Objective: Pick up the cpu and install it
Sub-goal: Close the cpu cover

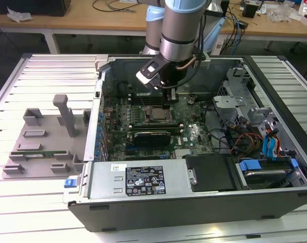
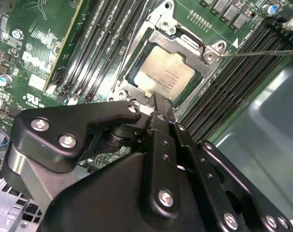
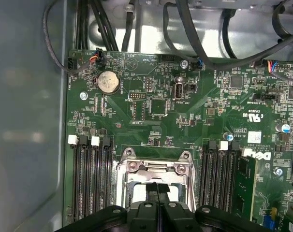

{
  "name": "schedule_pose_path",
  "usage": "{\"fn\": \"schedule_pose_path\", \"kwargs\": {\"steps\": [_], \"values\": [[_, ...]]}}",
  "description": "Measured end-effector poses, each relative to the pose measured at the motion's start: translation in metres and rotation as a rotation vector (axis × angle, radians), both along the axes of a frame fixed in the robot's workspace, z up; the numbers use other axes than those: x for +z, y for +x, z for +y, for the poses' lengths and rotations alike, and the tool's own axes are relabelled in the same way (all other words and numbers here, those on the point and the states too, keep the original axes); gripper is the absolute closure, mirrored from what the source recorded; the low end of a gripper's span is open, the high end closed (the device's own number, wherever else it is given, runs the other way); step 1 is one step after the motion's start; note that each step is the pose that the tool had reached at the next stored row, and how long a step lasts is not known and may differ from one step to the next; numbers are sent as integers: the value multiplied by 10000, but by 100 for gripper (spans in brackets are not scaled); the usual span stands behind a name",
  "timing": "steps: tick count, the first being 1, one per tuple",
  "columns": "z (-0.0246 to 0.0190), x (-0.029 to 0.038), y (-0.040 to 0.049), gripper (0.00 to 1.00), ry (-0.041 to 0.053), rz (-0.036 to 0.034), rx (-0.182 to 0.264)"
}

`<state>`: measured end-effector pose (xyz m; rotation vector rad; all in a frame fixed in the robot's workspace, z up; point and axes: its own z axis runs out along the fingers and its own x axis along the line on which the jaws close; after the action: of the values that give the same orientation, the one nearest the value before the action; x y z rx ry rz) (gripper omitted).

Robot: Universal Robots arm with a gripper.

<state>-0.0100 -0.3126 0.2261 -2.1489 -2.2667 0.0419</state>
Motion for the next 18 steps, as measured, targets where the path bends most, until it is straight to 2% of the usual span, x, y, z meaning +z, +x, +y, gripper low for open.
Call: {"fn": "schedule_pose_path", "kwargs": {"steps": [2, 4, 7, 9, 12, 18], "values": [[0, -25, -15, 89, 0, 0, 0], [0, -54, -117, 89, 0, 0, 1], [1, -95, -192, 89, 0, 0, 0], [2, -139, -275, 89, 0, 0, -1], [2, -162, -352, 89, -1, 1, -1], [2, -182, -399, 89, 2, -1, 0]]}}
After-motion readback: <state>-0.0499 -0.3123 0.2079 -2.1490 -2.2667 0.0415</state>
